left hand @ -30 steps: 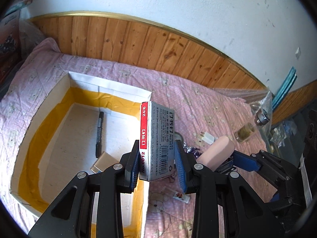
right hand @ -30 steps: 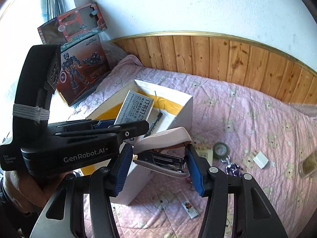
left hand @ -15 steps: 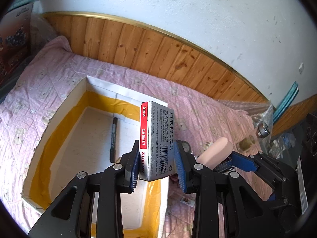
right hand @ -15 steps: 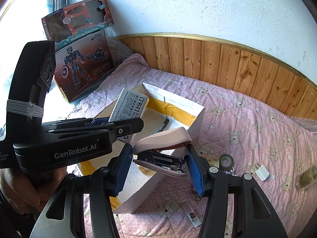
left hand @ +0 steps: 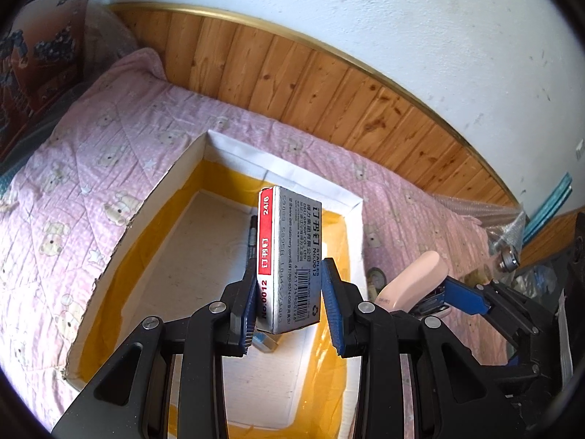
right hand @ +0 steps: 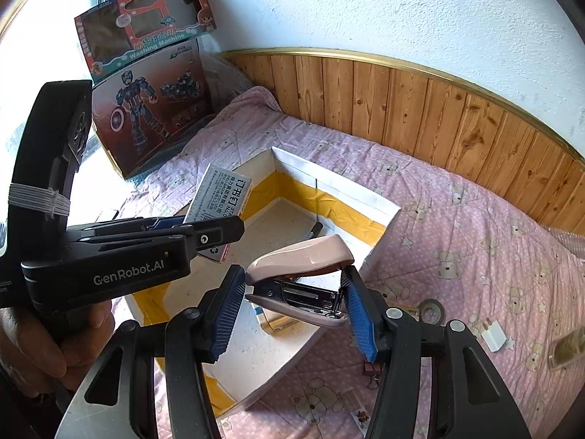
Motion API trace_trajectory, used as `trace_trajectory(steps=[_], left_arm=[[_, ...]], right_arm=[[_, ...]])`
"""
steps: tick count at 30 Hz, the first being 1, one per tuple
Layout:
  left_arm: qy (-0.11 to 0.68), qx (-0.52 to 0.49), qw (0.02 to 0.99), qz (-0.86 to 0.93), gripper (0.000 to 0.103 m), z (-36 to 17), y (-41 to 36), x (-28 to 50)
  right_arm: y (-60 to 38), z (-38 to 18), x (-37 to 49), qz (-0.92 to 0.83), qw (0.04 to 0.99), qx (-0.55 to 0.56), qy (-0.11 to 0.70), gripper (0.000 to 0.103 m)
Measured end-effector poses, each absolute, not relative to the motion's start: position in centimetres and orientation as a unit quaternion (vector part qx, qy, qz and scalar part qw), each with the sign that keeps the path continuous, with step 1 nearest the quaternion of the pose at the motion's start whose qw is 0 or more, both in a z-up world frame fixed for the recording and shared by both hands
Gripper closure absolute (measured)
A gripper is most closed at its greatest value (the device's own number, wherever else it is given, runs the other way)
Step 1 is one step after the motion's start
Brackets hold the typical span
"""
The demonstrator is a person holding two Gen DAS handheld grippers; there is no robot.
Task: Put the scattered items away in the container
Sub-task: 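Carry the staple box and stapler over the white box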
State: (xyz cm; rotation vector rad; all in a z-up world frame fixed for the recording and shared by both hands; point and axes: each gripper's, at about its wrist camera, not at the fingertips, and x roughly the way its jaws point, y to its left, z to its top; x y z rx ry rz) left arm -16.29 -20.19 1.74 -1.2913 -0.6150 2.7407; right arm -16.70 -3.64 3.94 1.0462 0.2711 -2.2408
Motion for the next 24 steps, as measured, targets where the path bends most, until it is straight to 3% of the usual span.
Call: trace_trajectory(steps=[24], left_arm=[[-0.222,-0.498,-0.059,0.836,0.069,-3.7,-23.2,-19.5]], right_arm=[[-9.1,-1.1,-22.4,-0.814,0.305,0.467,0.164,0.047]])
